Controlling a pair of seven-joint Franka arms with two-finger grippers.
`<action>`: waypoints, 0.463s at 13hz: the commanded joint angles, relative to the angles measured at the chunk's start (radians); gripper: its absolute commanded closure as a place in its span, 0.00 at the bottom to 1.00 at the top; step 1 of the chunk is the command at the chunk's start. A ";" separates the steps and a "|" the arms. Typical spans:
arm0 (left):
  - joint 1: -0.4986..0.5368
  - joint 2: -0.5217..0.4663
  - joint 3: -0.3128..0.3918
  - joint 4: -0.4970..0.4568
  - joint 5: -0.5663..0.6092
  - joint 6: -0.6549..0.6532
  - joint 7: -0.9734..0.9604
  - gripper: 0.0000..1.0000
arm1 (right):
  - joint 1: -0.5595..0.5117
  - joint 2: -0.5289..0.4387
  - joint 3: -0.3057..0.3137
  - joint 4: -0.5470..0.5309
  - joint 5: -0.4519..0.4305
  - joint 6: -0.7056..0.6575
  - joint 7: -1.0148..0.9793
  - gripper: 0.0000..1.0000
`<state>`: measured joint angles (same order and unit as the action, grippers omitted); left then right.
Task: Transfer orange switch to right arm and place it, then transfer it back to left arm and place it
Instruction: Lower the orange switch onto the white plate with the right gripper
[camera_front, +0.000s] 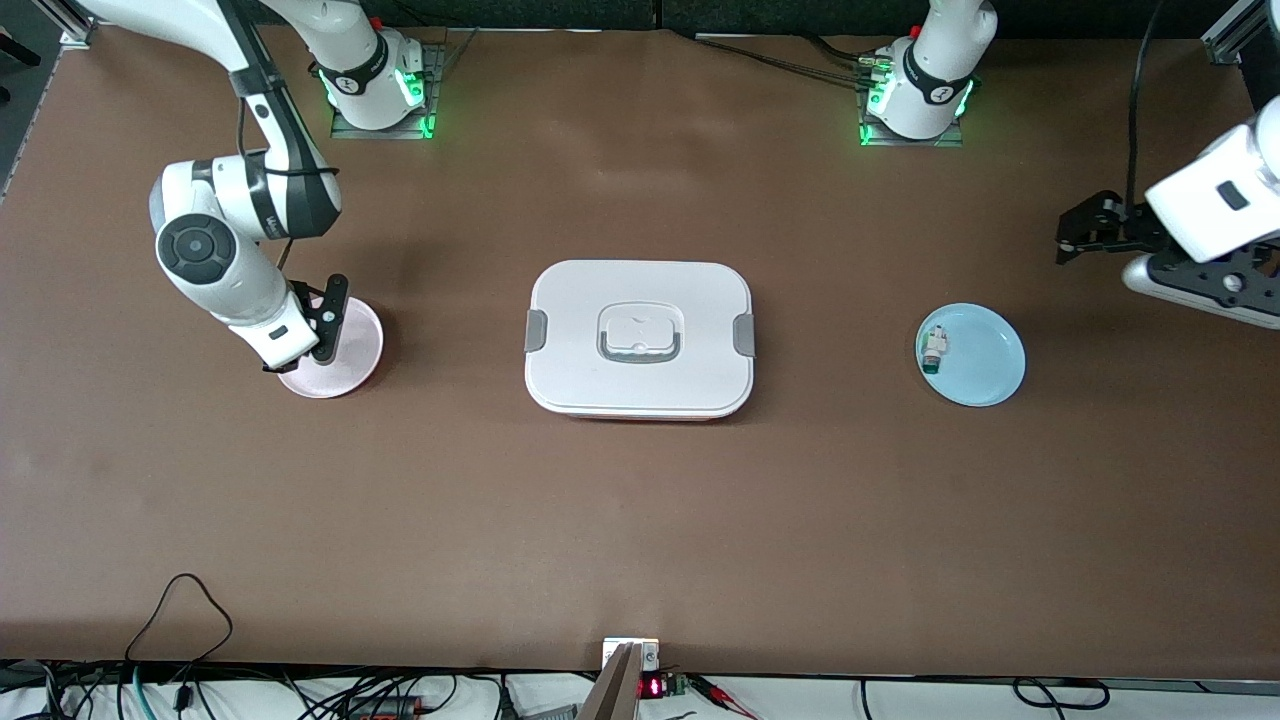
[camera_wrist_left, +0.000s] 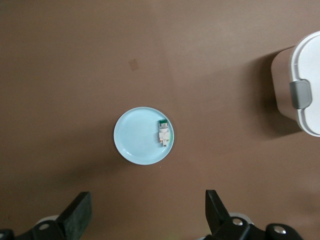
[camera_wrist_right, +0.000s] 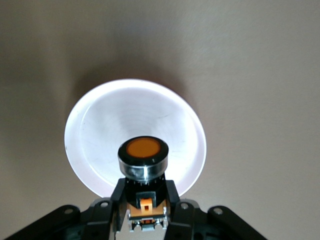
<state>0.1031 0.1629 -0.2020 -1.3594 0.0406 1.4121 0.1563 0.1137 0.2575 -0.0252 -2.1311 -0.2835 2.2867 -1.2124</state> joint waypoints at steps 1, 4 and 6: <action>0.010 -0.138 -0.001 -0.167 -0.106 0.028 -0.294 0.00 | -0.034 0.031 0.008 -0.012 -0.016 0.043 -0.026 0.70; 0.001 -0.149 0.006 -0.167 -0.104 0.025 -0.260 0.00 | -0.046 0.045 0.008 -0.088 -0.017 0.147 -0.026 0.70; -0.008 -0.149 0.035 -0.164 -0.107 0.036 -0.141 0.00 | -0.046 0.051 0.008 -0.110 -0.017 0.163 -0.026 0.70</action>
<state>0.1021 0.0381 -0.1991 -1.4909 -0.0492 1.4207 -0.0726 0.0797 0.3201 -0.0253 -2.2079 -0.2835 2.4214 -1.2258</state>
